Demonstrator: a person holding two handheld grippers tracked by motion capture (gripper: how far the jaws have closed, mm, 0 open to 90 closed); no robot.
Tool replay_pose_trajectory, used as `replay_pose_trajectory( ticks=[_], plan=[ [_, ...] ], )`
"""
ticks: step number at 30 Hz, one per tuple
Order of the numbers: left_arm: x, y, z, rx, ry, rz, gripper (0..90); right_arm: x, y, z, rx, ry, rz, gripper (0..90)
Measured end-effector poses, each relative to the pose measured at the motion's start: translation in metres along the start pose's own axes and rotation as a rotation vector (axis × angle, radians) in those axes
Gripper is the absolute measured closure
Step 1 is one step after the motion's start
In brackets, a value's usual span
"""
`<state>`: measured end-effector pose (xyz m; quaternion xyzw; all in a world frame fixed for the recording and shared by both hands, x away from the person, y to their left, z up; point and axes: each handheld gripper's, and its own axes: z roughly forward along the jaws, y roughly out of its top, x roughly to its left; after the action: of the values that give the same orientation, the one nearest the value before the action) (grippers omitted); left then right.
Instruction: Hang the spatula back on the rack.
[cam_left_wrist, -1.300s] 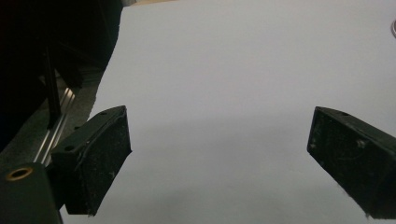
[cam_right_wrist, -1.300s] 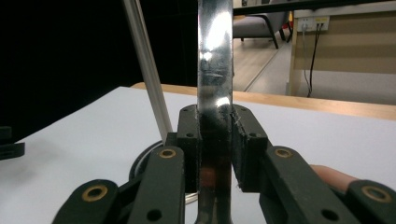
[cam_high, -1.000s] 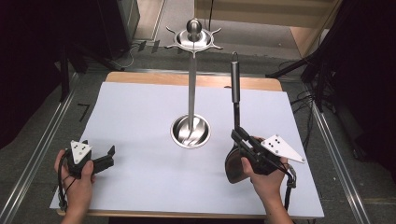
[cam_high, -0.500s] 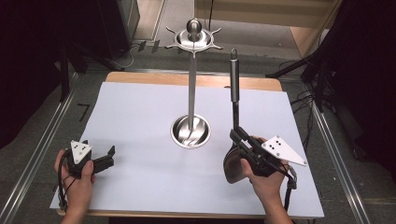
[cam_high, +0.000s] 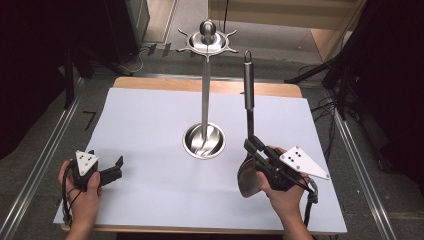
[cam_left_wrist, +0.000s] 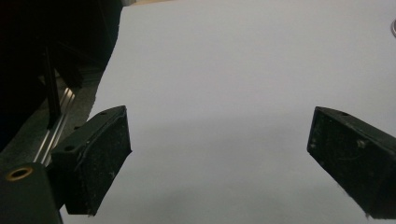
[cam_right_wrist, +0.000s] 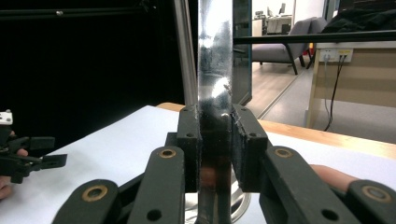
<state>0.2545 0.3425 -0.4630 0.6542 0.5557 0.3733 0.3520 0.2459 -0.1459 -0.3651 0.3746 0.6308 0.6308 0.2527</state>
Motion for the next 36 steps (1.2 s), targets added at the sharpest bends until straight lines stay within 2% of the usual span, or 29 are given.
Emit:
replay_pose_trajectory(
  ticks=[14,36],
  plan=[
    [0.000,0.000,0.000,-0.001,-0.003,-0.001,6.6,0.008,0.002,0.007,0.001,0.024,-0.001,76.7],
    [0.000,0.000,0.000,-0.001,0.000,0.005,6.6,0.004,0.002,0.014,0.004,0.024,-0.003,76.7]
  ],
)
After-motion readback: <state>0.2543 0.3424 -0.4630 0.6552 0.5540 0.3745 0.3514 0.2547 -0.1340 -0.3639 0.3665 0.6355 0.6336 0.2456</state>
